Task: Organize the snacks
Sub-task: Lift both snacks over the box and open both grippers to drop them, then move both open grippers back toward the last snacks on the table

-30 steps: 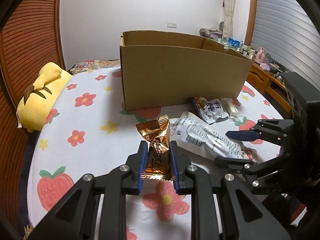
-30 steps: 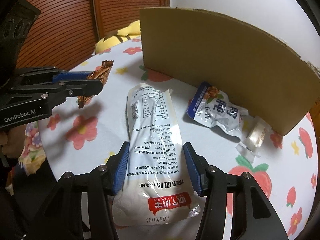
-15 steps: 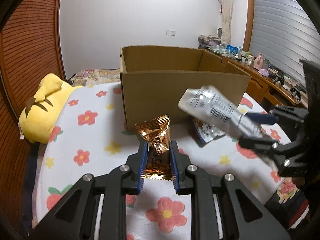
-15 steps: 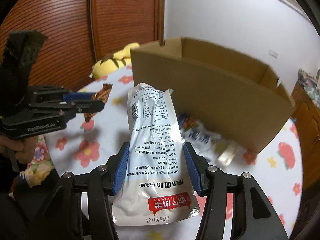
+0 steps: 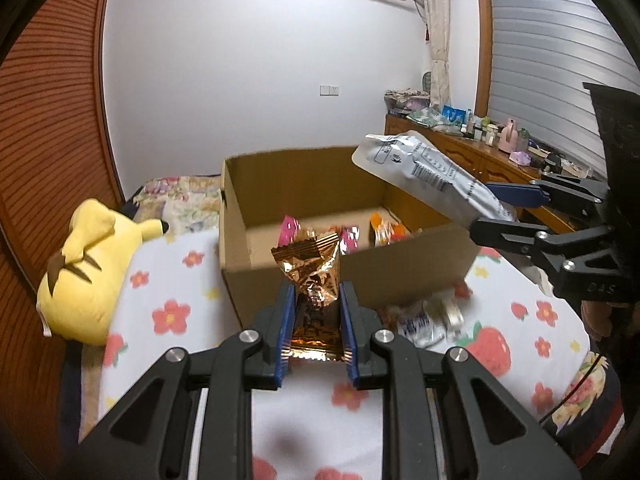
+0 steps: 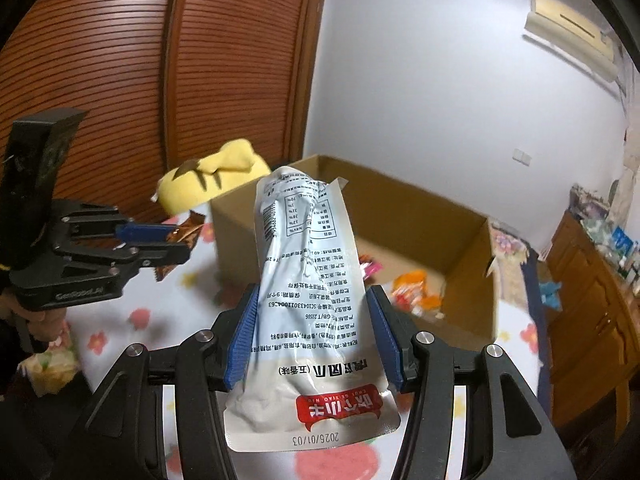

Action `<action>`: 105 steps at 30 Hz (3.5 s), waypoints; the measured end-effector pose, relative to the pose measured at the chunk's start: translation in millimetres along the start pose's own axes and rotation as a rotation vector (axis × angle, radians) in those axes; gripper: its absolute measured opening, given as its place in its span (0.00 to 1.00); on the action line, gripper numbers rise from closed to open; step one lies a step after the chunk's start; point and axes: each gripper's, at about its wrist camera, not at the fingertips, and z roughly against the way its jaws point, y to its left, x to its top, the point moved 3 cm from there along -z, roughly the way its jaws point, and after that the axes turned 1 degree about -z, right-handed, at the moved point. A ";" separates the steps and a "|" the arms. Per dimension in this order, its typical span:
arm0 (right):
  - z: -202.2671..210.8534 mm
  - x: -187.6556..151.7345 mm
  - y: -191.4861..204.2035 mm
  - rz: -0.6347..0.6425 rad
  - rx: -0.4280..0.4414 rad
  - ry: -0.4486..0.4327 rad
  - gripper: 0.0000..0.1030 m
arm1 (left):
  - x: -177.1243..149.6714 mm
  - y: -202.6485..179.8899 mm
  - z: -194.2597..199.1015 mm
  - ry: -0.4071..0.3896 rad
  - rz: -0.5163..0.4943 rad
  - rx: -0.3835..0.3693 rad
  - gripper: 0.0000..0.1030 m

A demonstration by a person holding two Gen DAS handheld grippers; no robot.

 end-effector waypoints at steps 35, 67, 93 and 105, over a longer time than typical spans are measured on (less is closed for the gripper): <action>-100.0 16.8 -87.9 -0.049 -0.035 0.193 0.49 | 65.0 -6.7 -101.9 0.067 -0.082 -0.019 0.19; 4.7 -29.2 -82.8 -0.241 -0.047 0.067 0.49 | 45.0 -43.5 -51.4 0.061 -0.107 -0.038 0.46; 31.9 -77.5 -32.5 -0.251 -0.057 0.074 0.49 | -15.0 -65.4 -4.2 0.069 -0.109 -0.019 0.48; -13.3 -94.6 -30.2 -0.284 -0.041 0.151 0.46 | -35.2 -62.3 -16.2 0.111 -0.085 -0.024 0.48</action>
